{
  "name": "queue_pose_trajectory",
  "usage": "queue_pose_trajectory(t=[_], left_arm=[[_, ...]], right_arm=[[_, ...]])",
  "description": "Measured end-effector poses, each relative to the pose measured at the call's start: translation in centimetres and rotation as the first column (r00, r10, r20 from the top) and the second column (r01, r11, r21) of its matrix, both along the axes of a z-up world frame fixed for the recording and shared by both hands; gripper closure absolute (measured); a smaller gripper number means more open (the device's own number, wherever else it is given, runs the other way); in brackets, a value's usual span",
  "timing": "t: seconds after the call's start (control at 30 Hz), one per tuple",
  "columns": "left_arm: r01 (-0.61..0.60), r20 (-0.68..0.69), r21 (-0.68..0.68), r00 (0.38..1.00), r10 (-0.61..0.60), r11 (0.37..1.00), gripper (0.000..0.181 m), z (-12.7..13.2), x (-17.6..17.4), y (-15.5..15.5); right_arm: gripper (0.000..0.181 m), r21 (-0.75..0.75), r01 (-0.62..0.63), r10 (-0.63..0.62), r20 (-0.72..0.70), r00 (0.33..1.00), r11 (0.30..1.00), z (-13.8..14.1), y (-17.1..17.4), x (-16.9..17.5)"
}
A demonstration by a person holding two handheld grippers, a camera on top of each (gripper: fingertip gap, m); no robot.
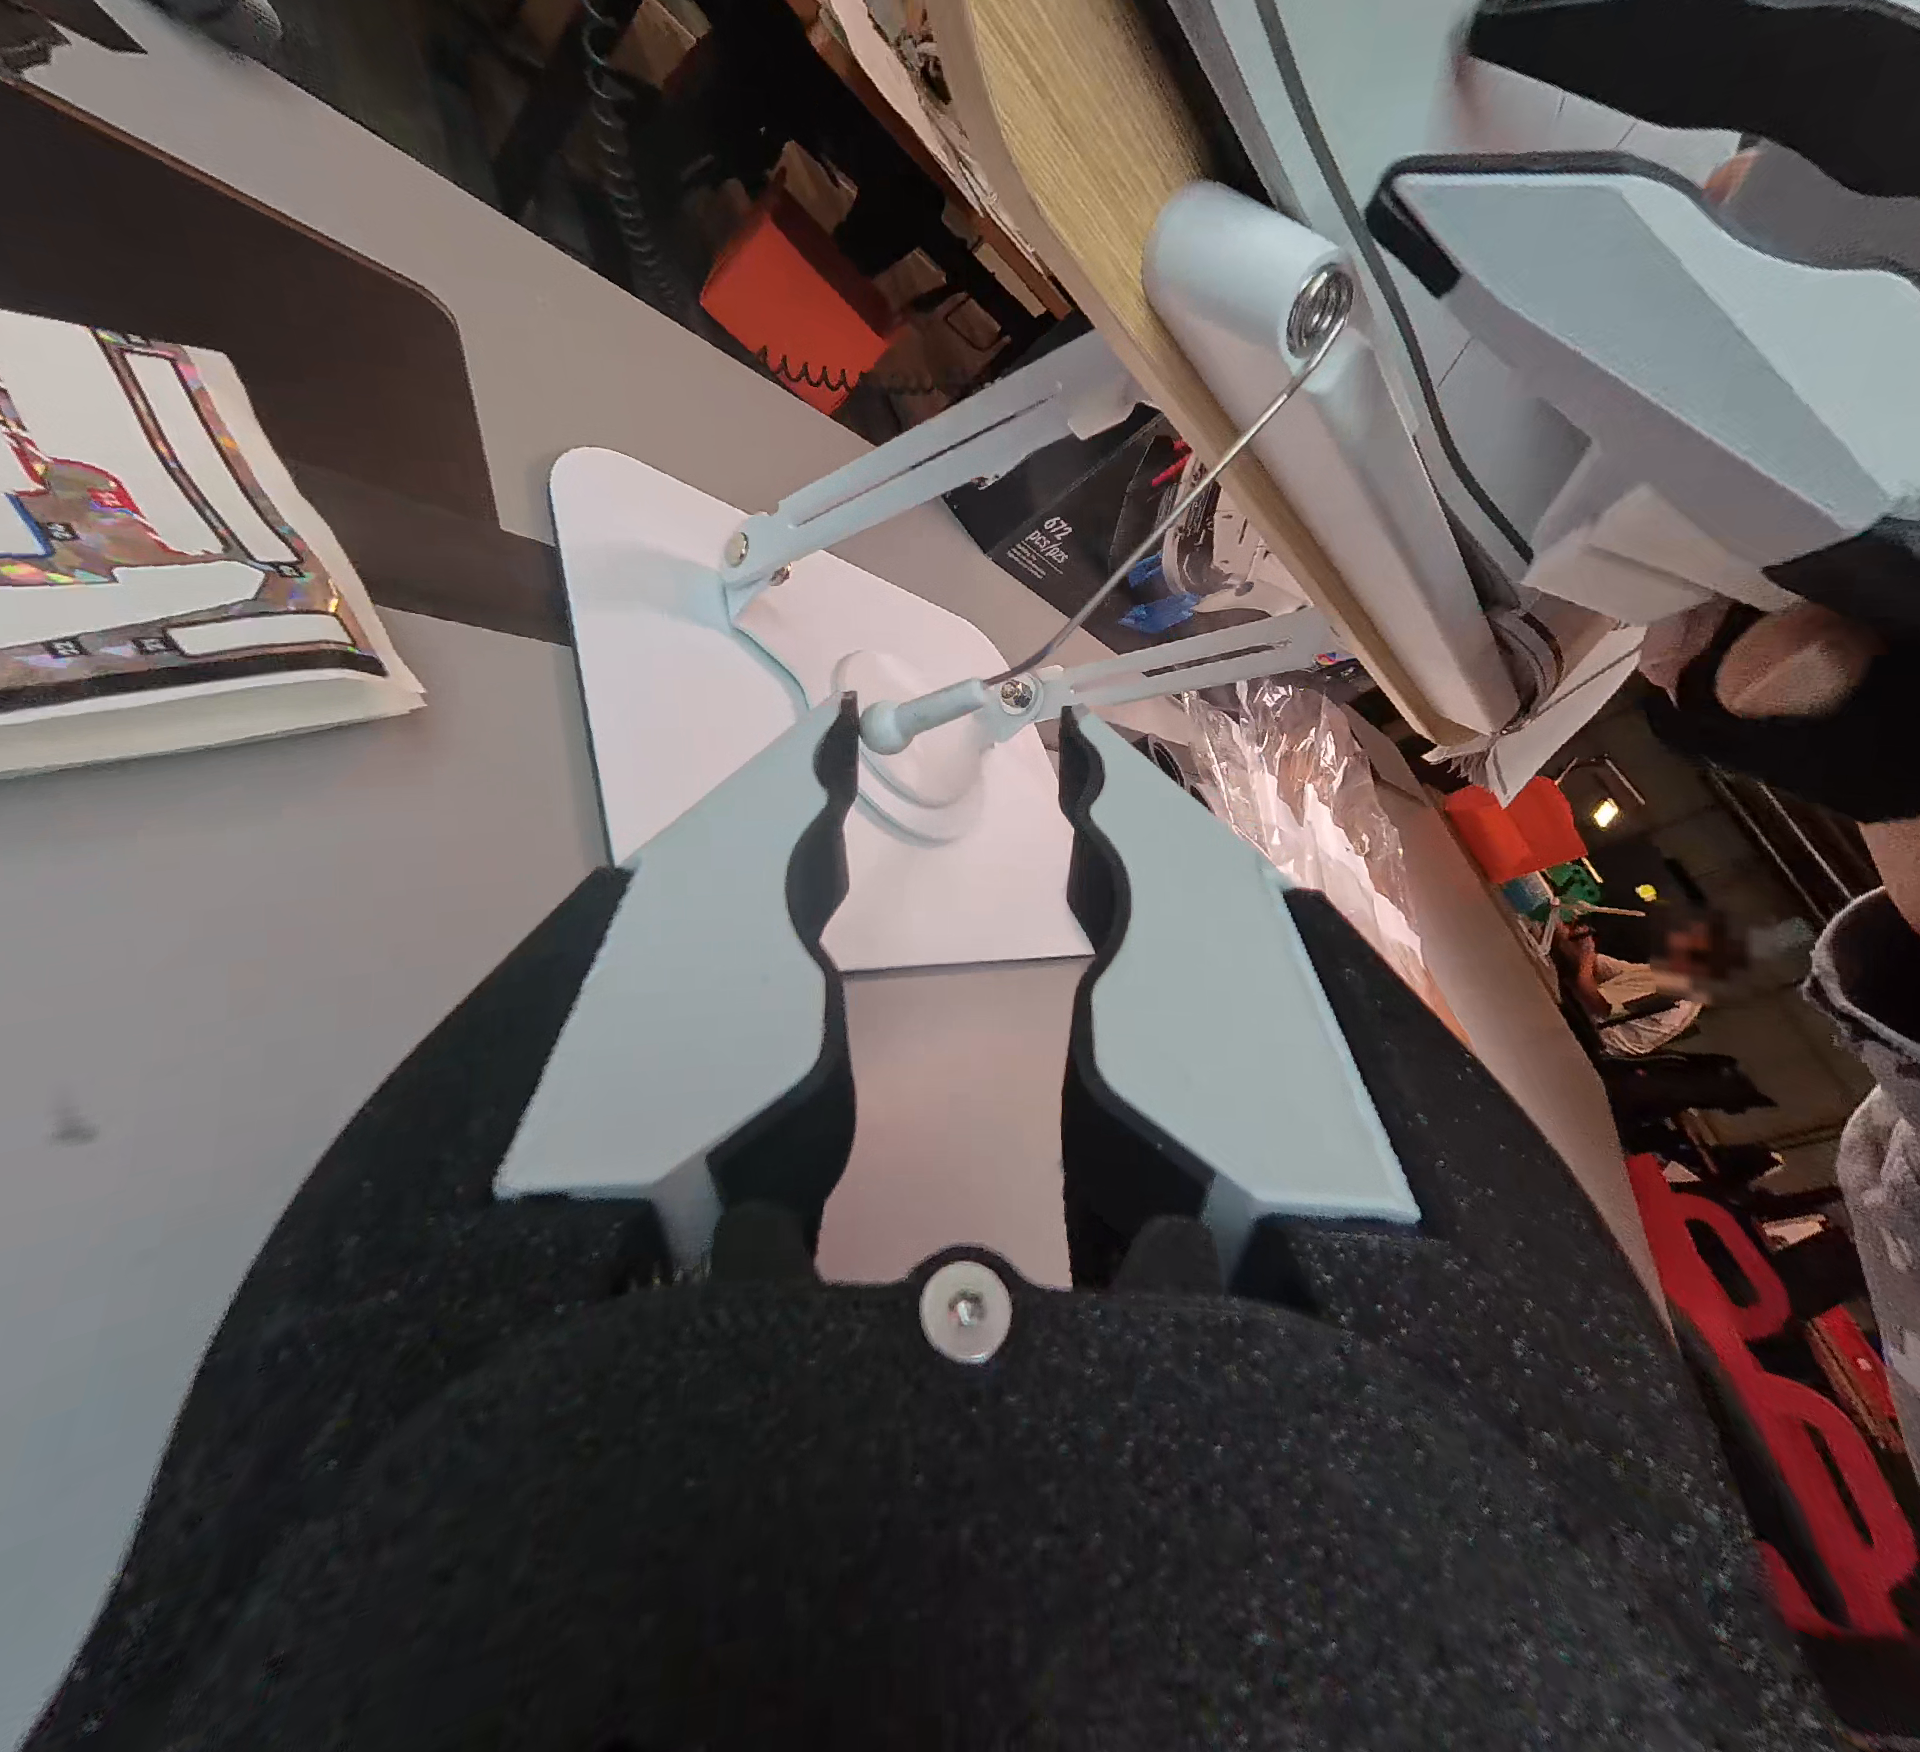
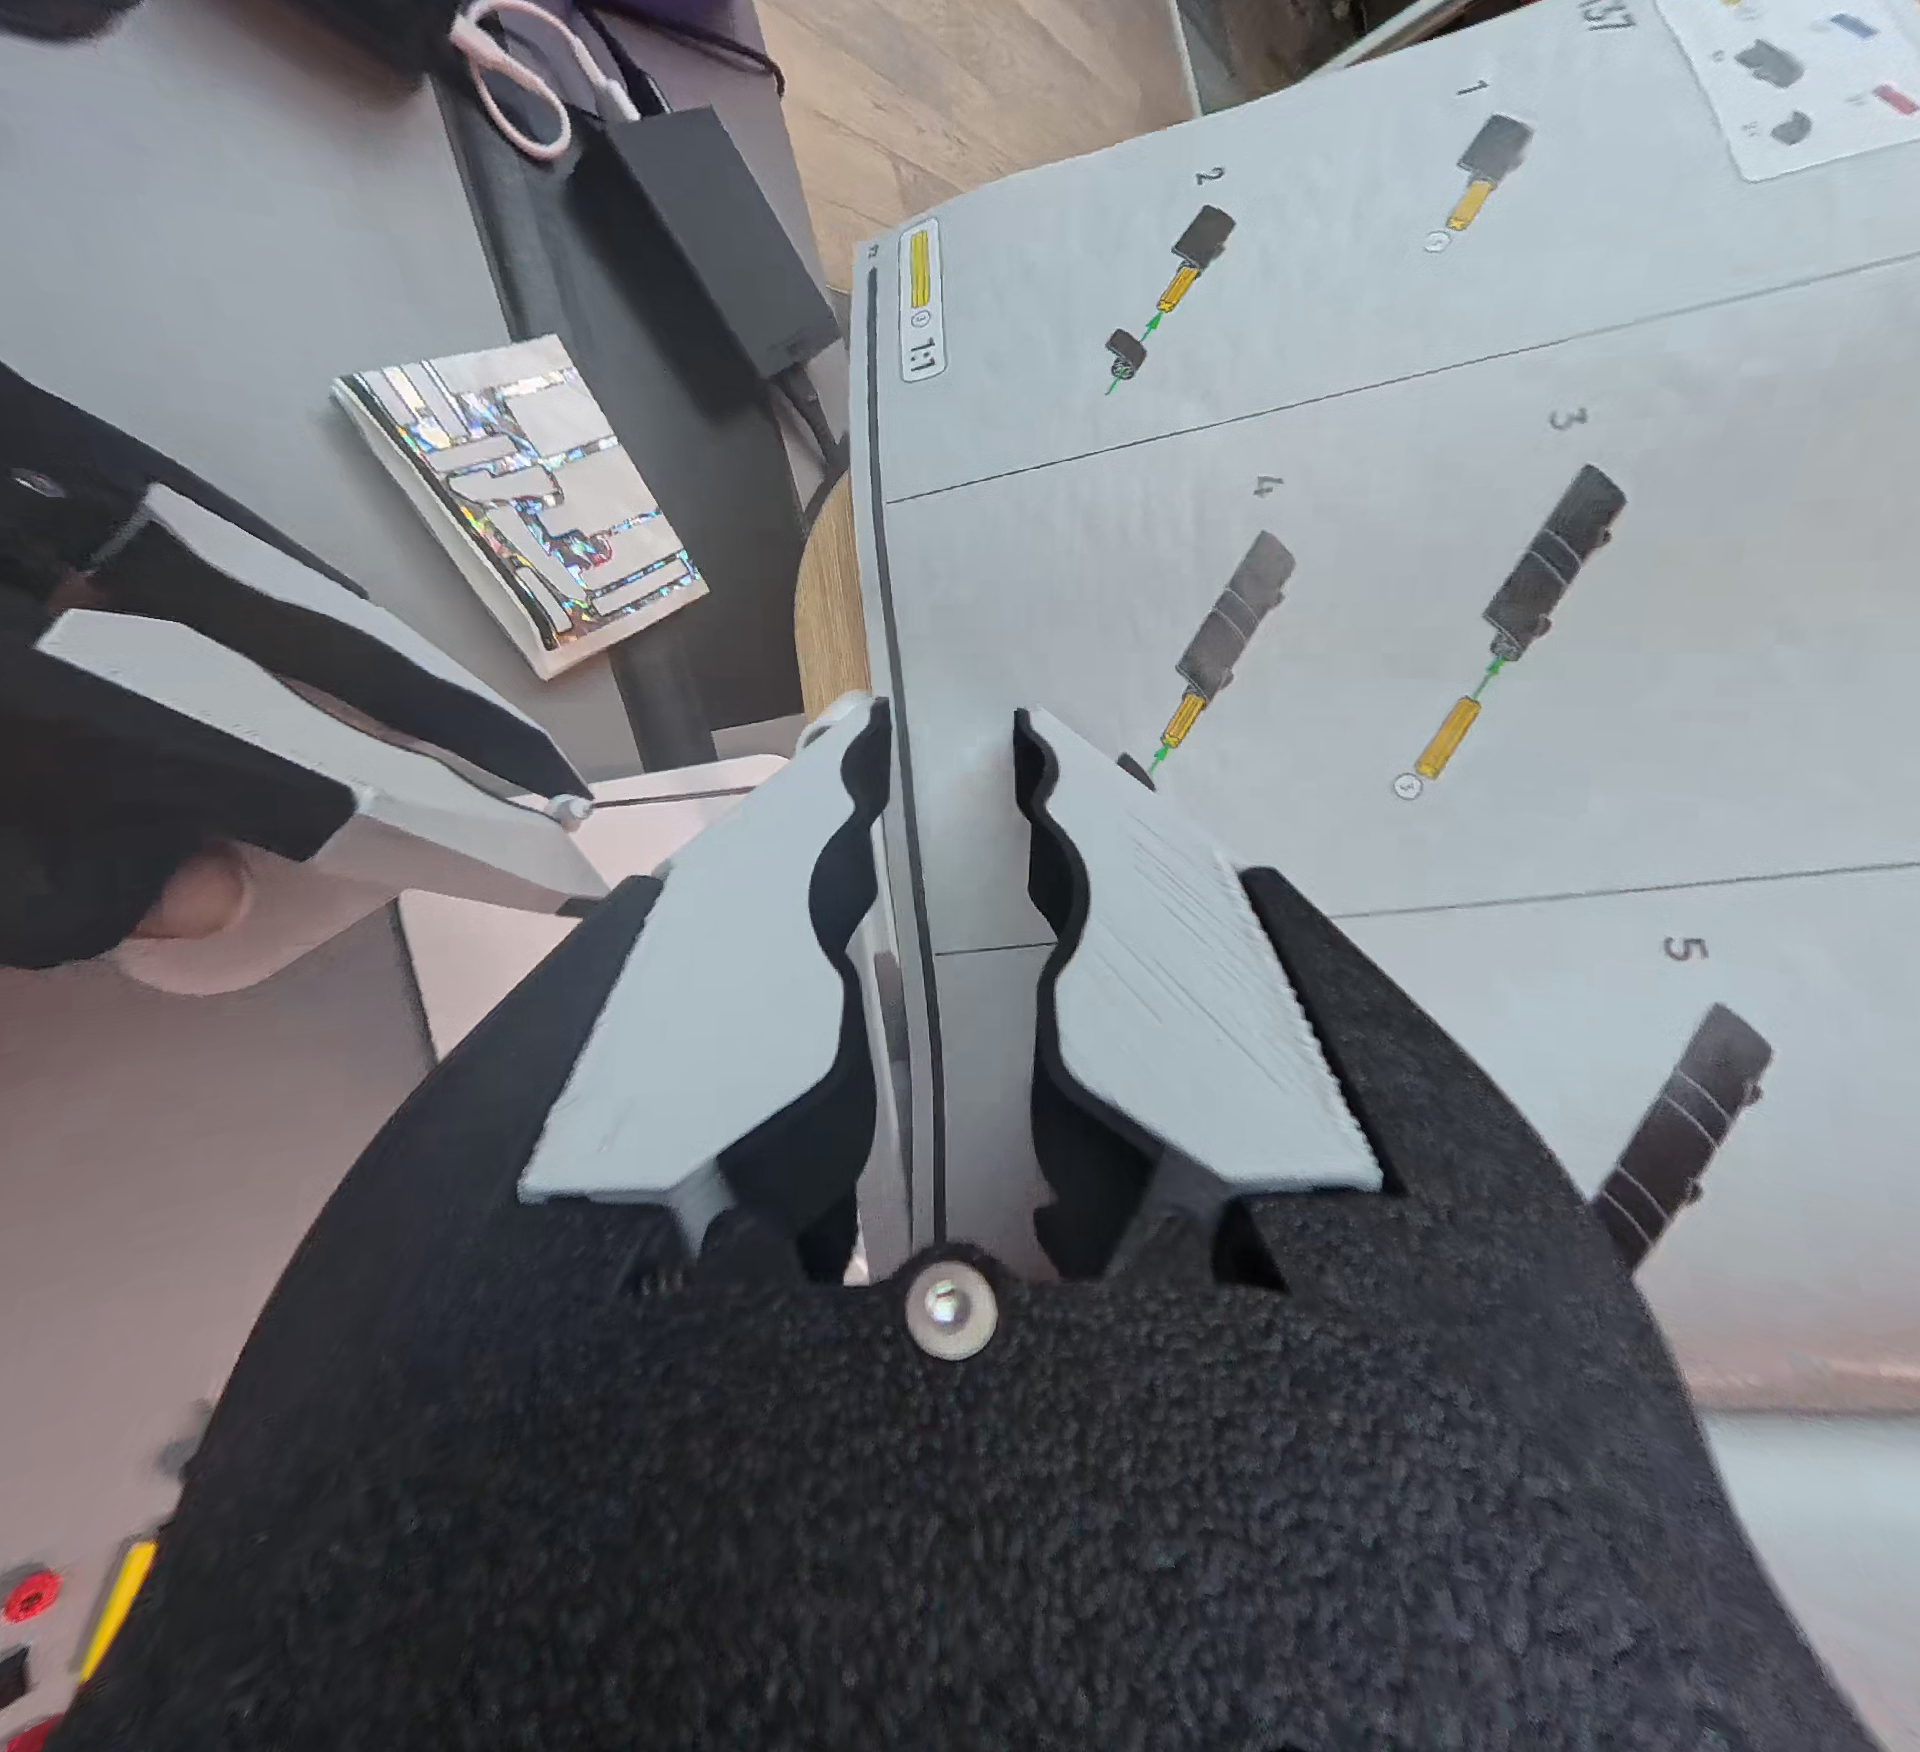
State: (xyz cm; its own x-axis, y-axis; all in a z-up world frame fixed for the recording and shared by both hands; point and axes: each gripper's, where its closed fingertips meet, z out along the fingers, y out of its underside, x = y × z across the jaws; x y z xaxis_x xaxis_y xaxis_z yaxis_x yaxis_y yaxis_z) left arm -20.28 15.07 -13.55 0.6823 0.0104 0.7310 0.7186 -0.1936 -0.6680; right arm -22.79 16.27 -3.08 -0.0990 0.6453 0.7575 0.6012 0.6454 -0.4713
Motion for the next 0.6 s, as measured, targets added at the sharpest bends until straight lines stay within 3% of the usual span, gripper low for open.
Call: queue_pose_trajectory(t=[0.03,0.17,0.23,0.4,0.6], left_arm=[[-0.004,-0.004,0.004,1.0,0.004,1.0,0.149,0.1,-0.3,0.0],[-0.034,-0.034,0.01,0.999,0.034,0.999,0.164,0.6,-1.7,-0.2],[-0.037,0.001,0.016,0.999,0.037,0.999,0.161,0.8,-1.9,-0.2],[-0.088,0.108,0.08,0.991,0.079,0.993,0.154,2.0,-3.6,-0.8],[-0.132,-0.137,0.055,0.981,0.138,0.99,0.148,2.9,-5.1,-1.2]], right_arm=[[0.158,-0.027,-0.001,0.0,-0.033,0.999,1.0,0.6,-0.2,0.4],[0.159,-0.075,0.029,-0.041,-0.162,0.986,0.997,3.3,-0.3,3.6],[0.159,-0.068,0.076,-0.088,-0.196,0.977,0.995,3.9,0.7,5.7],[0.159,-0.138,0.133,-0.164,-0.242,0.956,0.981,3.0,2.5,9.9],[0.159,-0.223,0.13,-0.191,-0.277,0.942,0.966,0.7,2.1,12.7]])
